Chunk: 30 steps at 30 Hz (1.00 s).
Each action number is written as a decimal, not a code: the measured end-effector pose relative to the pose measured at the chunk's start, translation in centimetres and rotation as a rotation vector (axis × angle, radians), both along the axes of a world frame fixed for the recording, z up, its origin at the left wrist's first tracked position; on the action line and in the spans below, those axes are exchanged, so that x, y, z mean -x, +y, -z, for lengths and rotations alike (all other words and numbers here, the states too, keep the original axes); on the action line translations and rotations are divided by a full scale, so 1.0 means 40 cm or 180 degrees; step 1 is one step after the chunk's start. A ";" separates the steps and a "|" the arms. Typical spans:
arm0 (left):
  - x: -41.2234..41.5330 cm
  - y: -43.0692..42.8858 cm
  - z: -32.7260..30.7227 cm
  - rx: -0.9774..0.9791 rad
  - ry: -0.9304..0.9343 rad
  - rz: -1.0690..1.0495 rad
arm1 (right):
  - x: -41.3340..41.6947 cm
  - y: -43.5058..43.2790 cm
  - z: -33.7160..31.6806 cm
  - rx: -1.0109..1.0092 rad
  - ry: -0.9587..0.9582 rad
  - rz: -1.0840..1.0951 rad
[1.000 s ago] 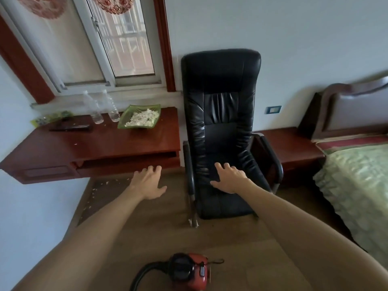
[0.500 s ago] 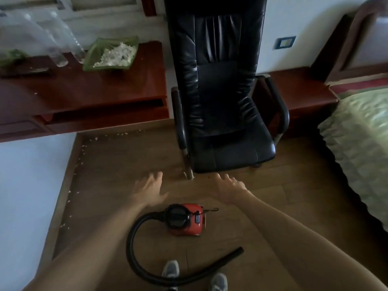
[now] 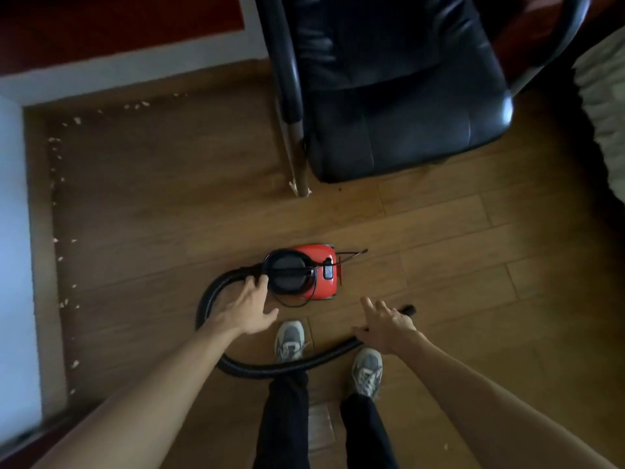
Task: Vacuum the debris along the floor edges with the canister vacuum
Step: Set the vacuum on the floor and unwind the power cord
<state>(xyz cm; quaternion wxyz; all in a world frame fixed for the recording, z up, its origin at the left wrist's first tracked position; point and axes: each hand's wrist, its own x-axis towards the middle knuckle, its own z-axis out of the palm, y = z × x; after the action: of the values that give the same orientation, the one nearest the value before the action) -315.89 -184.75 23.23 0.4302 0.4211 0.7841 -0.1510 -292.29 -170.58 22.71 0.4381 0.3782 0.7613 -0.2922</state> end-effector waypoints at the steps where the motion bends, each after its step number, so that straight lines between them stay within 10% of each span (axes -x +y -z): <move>1: 0.008 -0.014 0.034 0.0017 -0.0025 0.0007 | 0.002 -0.023 0.030 0.0052 -0.0029 0.0028; 30: 0.101 -0.016 0.536 -0.0513 -0.0027 0.0617 | 0.233 -0.073 0.548 0.0664 0.0350 0.2031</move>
<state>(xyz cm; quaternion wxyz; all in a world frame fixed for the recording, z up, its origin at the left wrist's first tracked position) -319.91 -185.38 1.80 0.3816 0.5288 0.7475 -0.1266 -301.59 -173.51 0.78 0.3192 0.5342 0.5931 -0.5109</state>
